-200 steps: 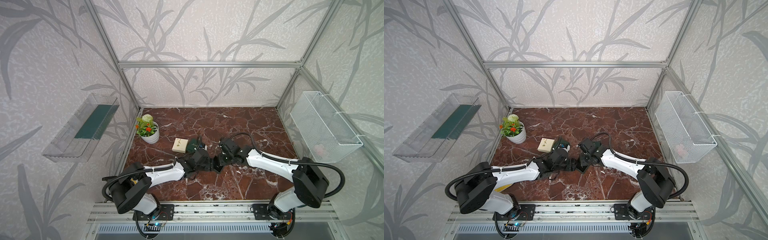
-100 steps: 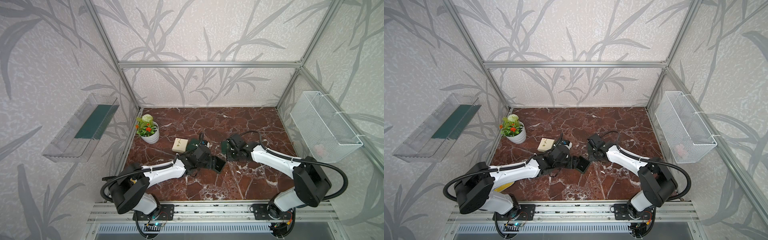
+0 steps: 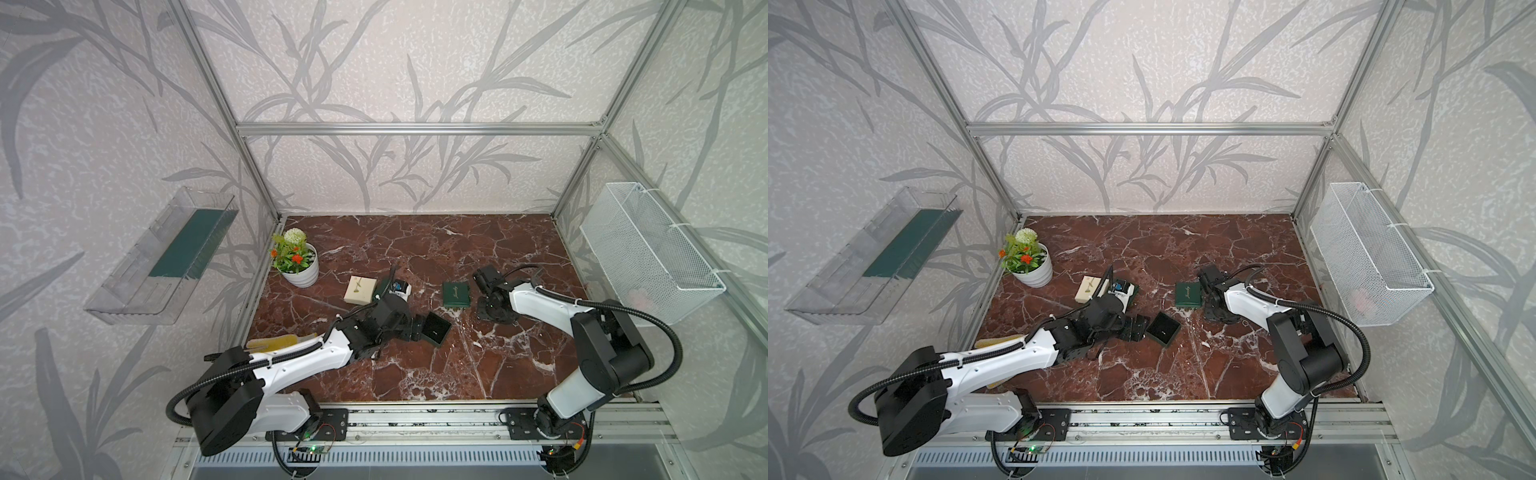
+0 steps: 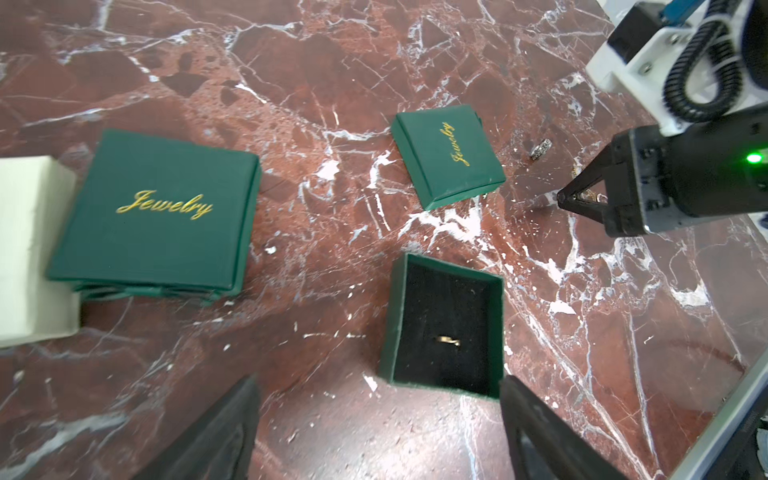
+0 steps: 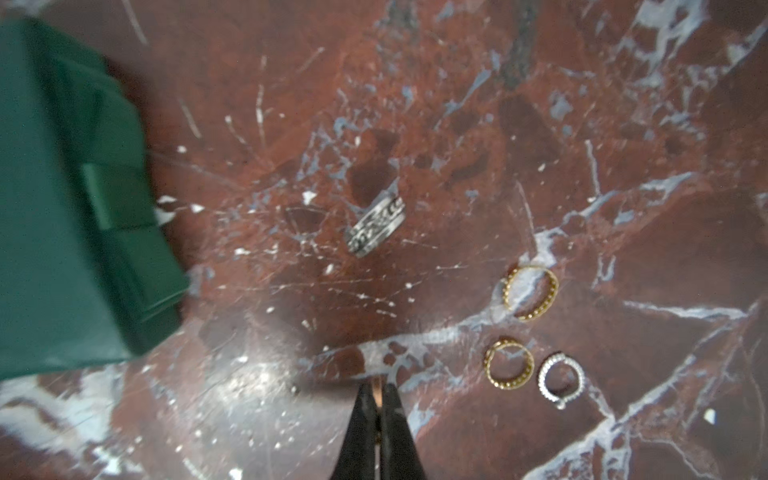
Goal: Take the rings out of the lift-off lid box
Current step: Place the ring at the center of the board.
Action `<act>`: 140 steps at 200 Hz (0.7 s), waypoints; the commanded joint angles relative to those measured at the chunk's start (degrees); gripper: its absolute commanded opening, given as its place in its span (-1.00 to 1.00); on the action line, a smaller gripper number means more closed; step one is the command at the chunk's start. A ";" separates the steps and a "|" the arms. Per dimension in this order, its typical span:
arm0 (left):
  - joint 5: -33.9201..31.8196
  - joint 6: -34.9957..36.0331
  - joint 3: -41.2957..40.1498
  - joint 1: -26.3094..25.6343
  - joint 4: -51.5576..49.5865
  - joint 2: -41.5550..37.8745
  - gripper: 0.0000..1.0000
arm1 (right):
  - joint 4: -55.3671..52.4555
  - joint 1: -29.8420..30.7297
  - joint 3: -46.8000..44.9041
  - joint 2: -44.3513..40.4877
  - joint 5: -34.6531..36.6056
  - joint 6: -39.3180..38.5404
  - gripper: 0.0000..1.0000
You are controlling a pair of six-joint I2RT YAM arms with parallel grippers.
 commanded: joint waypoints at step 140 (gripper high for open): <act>-3.08 0.86 -1.43 0.38 1.24 -0.91 0.96 | -1.87 3.71 -0.54 -9.47 -1.82 -1.56 0.10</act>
